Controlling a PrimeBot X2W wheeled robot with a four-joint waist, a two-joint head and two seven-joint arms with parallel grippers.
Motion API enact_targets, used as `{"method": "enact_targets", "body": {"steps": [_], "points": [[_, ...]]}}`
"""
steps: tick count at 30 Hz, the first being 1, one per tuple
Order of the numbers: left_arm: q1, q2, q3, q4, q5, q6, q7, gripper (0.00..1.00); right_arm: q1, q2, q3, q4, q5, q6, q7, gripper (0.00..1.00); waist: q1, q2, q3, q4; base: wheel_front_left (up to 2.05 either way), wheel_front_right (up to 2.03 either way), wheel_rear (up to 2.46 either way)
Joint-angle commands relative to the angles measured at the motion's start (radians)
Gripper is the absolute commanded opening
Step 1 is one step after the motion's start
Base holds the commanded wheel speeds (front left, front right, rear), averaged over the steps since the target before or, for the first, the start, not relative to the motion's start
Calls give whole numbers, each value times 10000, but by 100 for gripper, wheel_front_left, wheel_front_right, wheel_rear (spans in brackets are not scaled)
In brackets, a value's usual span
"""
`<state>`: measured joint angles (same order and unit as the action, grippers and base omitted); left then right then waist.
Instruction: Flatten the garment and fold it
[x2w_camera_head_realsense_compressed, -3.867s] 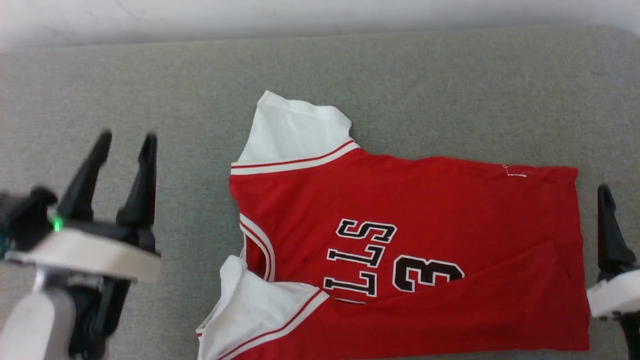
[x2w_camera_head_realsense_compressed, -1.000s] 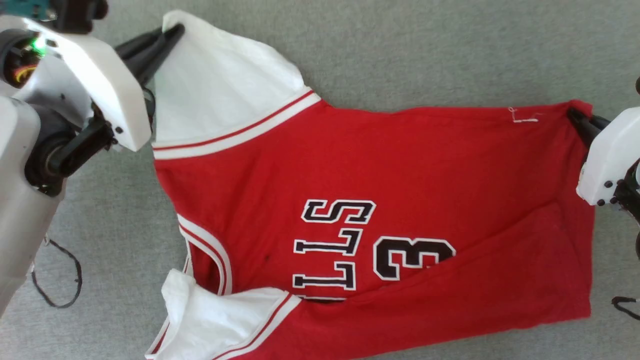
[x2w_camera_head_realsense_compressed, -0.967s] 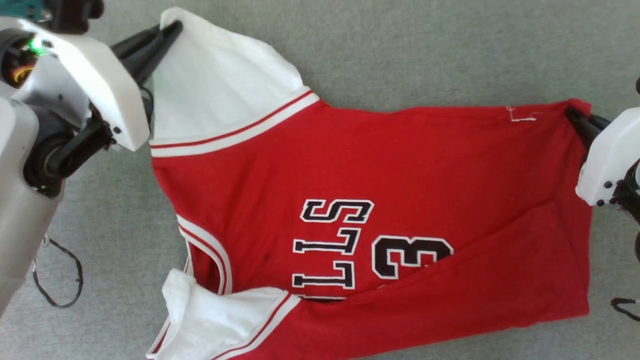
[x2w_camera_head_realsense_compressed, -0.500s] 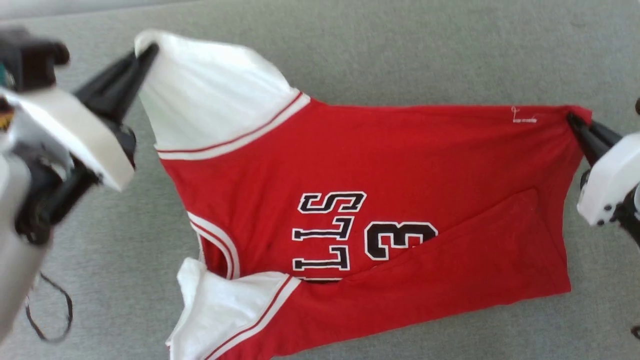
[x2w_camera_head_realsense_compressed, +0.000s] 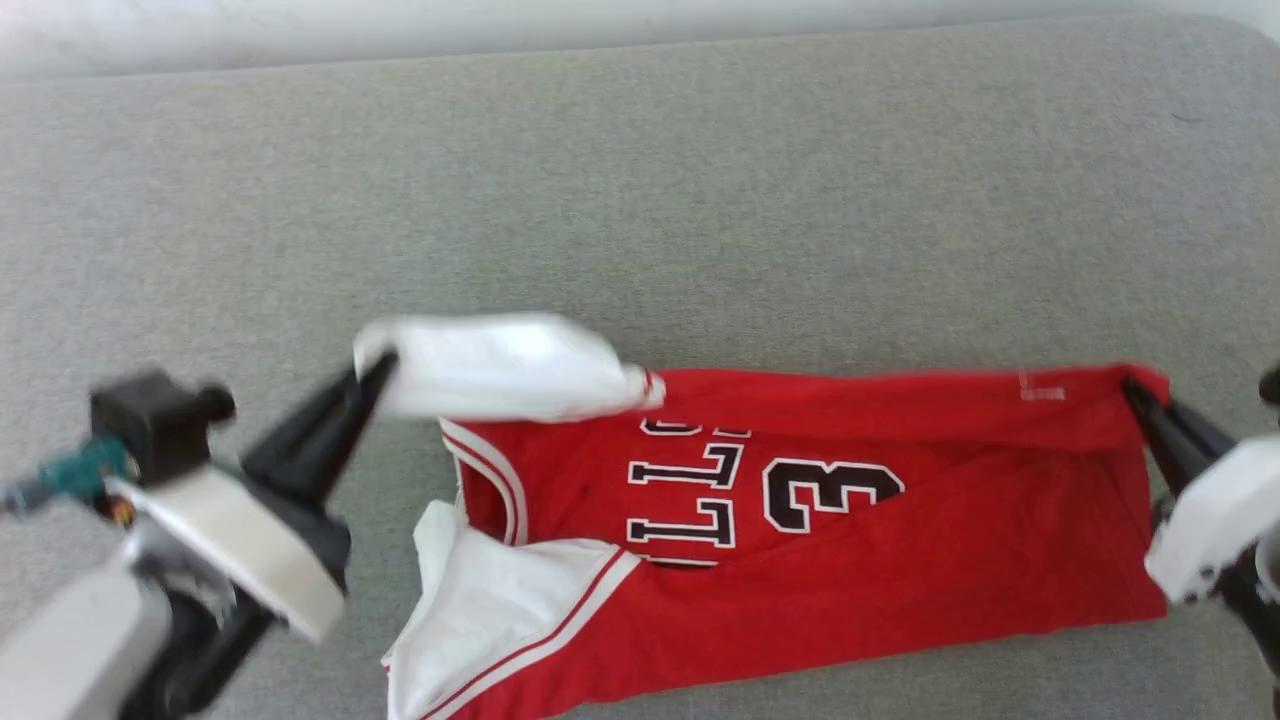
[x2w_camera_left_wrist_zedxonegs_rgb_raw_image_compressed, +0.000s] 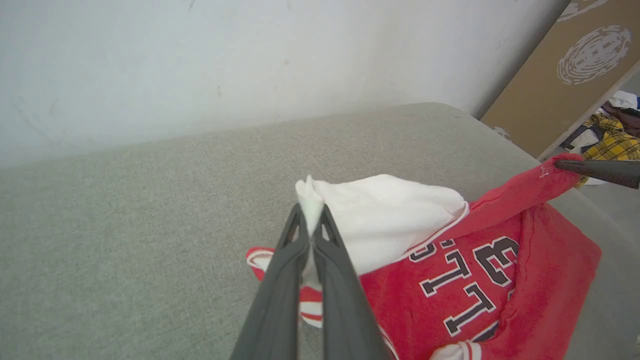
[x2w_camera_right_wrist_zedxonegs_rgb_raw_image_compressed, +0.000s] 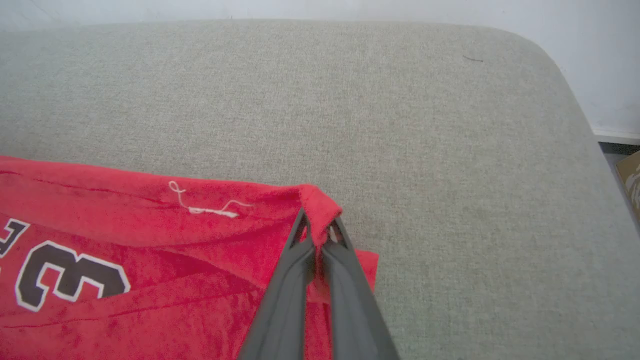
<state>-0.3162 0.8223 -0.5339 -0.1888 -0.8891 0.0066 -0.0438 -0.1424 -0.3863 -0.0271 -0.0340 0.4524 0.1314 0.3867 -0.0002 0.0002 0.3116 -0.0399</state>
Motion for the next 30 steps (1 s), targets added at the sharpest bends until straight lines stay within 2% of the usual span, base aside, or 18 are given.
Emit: {"method": "enact_targets", "body": {"steps": [1, 6, 11, 20, 21, 22, 23, 24, 27, 30], "points": [[432, 67, -39, -117, -109, 137, -121, 0, 326, 83, -123, 6, 85, -7, -133, 0, 2, -2, -70, 128, 0, 0, 0], [1648, 58, -275, -315, -607, 336, -170, 0, 1198, 277, -466, 203, 176, -7, -363, 0, 2, -2, -187, 254, 0, 0, 0], [2440, -22, -535, -80, -1202, 326, 27, 0, 1848, 402, -629, 483, 108, -7, -348, 0, 2, -2, -357, 303, 0, 0, 0], [2624, -433, -962, 675, -1610, 320, 493, 0, 1835, 672, -345, 1151, -85, -7, -399, 0, 2, -2, -755, 211, 0, 0, 0], [2580, -511, -1004, 784, -1612, 316, 522, 15, 1790, 705, -319, 1242, -103, -7, -399, 2, 2, -2, -800, 199, 0, 0, 0], [2529, -604, -1019, 893, -1629, 322, 522, 47, 1747, 736, -302, 1338, -125, -7, -388, 33, 2, -2, -839, 185, 0, 0, 0], [2480, -679, -1042, 984, -1625, 320, 521, 91, 1710, 763, -289, 1417, -145, -7, -391, 82, 2, -2, -872, 171, 0, 0, 0], [2432, -768, -1045, 1043, -1636, 298, 481, 100, 1674, 789, -289, 1479, -160, -7, -422, 100, 2, -2, -905, 160, 0, 0, 0], [2412, -1054, -938, 1084, -1938, 206, 327, 100, 1640, 867, -329, 1532, -96, -7, -417, 100, 2, -2, -998, 131, 0, 0, 0], [2488, -1147, -664, 1012, -2042, 326, -60, 100, 1747, 907, -510, 1241, 137, -7, -400, 100, 2, -2, -1065, 113, 0, 0, 0]]}}
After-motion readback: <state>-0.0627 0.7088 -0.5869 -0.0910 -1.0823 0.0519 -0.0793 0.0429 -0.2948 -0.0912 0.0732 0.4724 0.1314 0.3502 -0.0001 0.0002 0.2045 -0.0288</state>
